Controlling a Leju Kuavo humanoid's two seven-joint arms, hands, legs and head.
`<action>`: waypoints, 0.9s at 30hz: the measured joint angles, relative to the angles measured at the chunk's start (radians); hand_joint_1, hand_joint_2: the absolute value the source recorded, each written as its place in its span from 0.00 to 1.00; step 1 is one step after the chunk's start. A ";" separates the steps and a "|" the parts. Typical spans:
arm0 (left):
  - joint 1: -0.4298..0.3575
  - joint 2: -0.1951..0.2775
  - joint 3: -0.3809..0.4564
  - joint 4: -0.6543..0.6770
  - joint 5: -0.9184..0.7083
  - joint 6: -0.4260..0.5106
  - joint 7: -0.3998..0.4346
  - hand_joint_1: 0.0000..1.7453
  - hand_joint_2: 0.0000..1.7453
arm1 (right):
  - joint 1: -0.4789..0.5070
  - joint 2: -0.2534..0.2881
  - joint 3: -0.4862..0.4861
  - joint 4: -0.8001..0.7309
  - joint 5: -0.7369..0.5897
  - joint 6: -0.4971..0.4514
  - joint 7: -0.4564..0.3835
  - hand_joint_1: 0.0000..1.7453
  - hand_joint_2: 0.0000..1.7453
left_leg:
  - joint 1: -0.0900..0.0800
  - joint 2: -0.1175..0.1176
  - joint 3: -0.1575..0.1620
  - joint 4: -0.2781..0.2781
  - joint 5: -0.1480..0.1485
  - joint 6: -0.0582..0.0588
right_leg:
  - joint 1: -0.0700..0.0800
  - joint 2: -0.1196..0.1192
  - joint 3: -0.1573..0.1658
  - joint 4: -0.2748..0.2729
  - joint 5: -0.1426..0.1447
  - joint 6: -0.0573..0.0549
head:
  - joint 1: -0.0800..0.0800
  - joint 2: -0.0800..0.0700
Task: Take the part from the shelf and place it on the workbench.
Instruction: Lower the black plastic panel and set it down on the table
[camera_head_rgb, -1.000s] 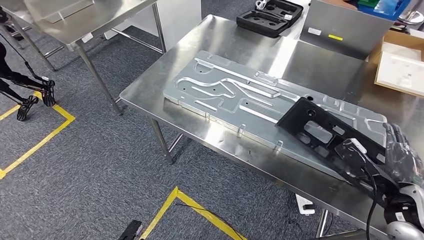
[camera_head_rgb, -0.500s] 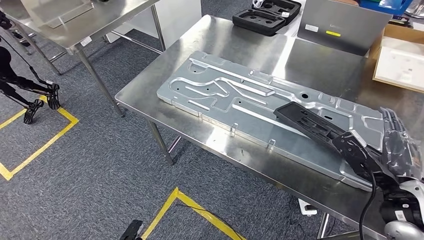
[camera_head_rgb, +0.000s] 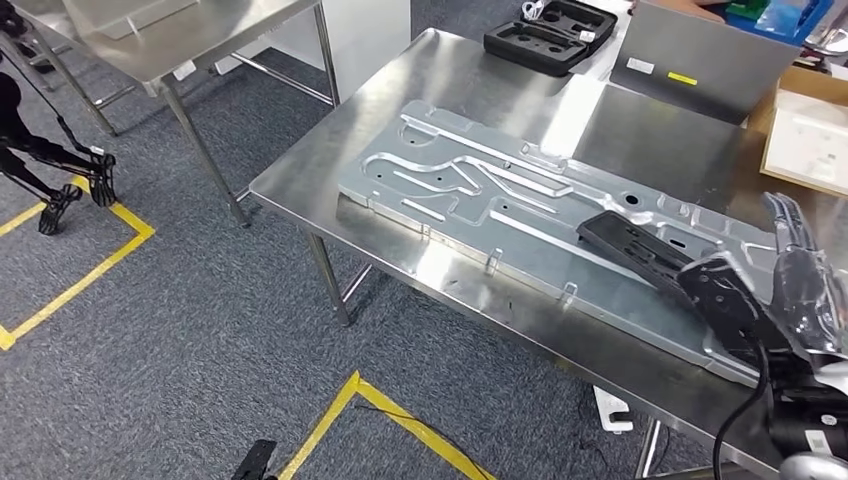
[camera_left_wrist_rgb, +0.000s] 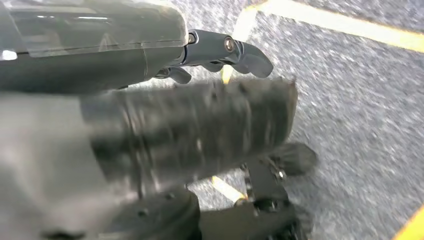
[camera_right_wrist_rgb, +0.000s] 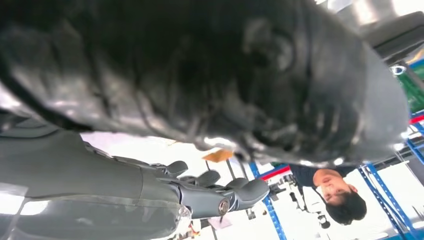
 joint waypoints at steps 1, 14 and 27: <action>0.001 -0.001 0.000 0.000 0.000 0.005 0.003 0.00 1.00 | 0.005 0.000 -0.002 -0.005 -0.012 -0.013 0.000 0.00 0.00 | -0.002 0.000 -0.003 0.003 0.000 0.000 | 0.001 0.000 -0.013 0.034 -0.008 0.000 | 0.001 0.000; 0.004 -0.008 0.000 0.000 -0.017 0.034 -0.024 0.00 0.00 | 0.133 0.021 -0.120 -0.105 -0.307 -0.224 -0.046 0.00 0.00 | -0.001 -0.001 -0.073 0.170 -0.116 -0.052 | -0.002 0.004 0.096 -0.219 0.134 -0.044 | -0.006 0.000; 0.001 -0.018 0.000 0.000 -0.038 0.008 -0.060 0.00 0.00 | 0.192 0.031 -0.267 -0.130 -0.451 -0.236 -0.070 0.00 0.00 | 0.001 -0.001 0.085 -0.017 -0.065 -0.011 | -0.009 0.045 0.032 -0.207 0.170 0.009 | -0.004 0.000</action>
